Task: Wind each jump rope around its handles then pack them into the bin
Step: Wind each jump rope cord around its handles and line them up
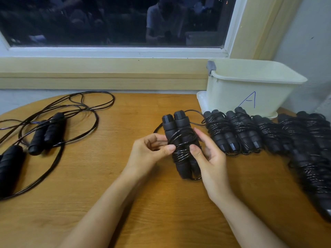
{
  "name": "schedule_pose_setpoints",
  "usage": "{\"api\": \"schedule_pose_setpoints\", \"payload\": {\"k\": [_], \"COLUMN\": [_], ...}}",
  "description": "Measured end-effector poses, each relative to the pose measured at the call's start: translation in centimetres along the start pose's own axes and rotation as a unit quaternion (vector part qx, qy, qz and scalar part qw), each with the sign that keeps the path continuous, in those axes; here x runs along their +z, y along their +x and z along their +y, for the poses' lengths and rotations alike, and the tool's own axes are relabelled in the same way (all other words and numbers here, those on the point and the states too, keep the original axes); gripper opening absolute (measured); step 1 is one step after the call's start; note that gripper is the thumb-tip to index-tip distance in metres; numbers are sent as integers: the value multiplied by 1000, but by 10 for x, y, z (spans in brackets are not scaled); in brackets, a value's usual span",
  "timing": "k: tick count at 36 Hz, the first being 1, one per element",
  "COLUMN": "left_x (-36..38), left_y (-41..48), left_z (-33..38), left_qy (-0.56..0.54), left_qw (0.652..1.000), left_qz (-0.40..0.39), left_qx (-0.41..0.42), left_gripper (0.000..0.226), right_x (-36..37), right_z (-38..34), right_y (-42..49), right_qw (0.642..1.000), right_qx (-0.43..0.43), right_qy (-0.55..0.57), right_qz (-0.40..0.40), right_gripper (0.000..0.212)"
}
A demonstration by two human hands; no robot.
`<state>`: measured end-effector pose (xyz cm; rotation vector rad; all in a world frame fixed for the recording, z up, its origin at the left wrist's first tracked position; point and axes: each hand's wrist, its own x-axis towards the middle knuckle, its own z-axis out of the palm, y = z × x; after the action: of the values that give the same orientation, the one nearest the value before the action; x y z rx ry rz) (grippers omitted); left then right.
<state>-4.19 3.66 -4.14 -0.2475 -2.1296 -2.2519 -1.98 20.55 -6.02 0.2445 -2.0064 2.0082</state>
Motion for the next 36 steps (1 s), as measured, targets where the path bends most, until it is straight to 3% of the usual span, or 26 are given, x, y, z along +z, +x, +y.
{"api": "schedule_pose_setpoints", "payload": {"k": [5,12,19,29,36], "left_x": [-5,1,9,9,9], "left_y": [-1,-4,-6,-6,-6], "left_z": [4,10,16,17,13], "left_qy": [41,19,-21,-29,-33], "left_qw": [999,1000,999,997,994], "left_qz": [-18,-1,27,73,103], "left_qx": [2,-3,-3,2,-23], "left_gripper": [43,33,24,16,30], "right_x": [-1,0,1,8,10], "right_z": [1,-5,0,2,9], "right_y": [1,0,0,-4,-5], "right_qw": [1000,998,999,984,940], "right_qx": [12,23,-9,-98,-179], "right_qy": [13,49,-4,-149,-289], "right_qz": [9,31,46,19,10], "right_gripper": [48,49,32,82,86]}}
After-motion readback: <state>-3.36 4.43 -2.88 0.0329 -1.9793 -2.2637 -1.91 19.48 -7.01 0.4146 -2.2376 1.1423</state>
